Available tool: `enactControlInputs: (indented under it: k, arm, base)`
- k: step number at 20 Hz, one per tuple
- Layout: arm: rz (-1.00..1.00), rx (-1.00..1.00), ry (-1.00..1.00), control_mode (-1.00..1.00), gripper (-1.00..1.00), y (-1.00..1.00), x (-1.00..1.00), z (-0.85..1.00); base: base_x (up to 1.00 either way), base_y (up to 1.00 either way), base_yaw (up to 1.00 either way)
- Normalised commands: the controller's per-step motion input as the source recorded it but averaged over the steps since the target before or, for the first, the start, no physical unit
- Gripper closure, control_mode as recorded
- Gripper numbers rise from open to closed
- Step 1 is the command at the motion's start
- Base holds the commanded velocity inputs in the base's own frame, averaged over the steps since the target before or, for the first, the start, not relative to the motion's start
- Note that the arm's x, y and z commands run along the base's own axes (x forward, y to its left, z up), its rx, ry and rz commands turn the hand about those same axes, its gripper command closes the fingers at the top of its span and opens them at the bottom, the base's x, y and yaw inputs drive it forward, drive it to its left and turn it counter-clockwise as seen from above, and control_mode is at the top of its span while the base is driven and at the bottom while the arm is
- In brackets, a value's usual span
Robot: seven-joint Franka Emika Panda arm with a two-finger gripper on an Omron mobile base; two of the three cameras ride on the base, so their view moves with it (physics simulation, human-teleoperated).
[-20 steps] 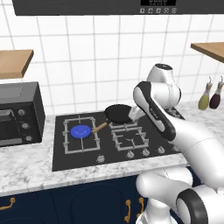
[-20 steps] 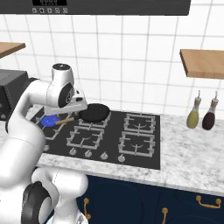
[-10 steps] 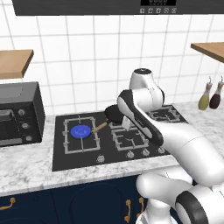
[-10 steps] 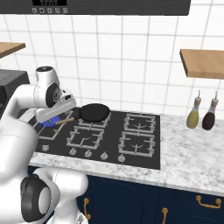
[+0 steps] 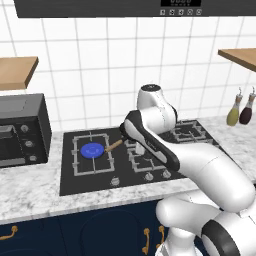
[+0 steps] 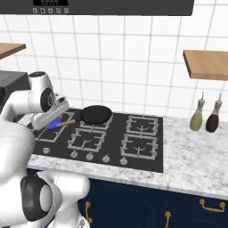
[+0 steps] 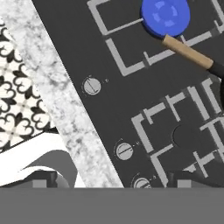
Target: Turn off the left burner of the stove.
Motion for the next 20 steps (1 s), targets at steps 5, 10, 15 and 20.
enactControlInputs:
  k: [5,10,15,20]
  arm:
    - [0.26,0.00,0.00,-1.00,-1.00,0.14,0.00,-0.21]
    - [0.30,0.00,0.01,-1.00,-1.00,0.10,0.00,-0.23]
    - [0.31,0.00,0.00,-1.00,-1.00,0.13,0.00,-0.24]
    - [0.29,-0.02,0.00,-1.00,-1.00,0.25,0.00,-0.21]
  base:
    - [0.00,0.00,0.00]
    - [0.00,0.00,0.00]
    - [0.00,0.00,0.00]
    - [0.00,0.00,0.00]
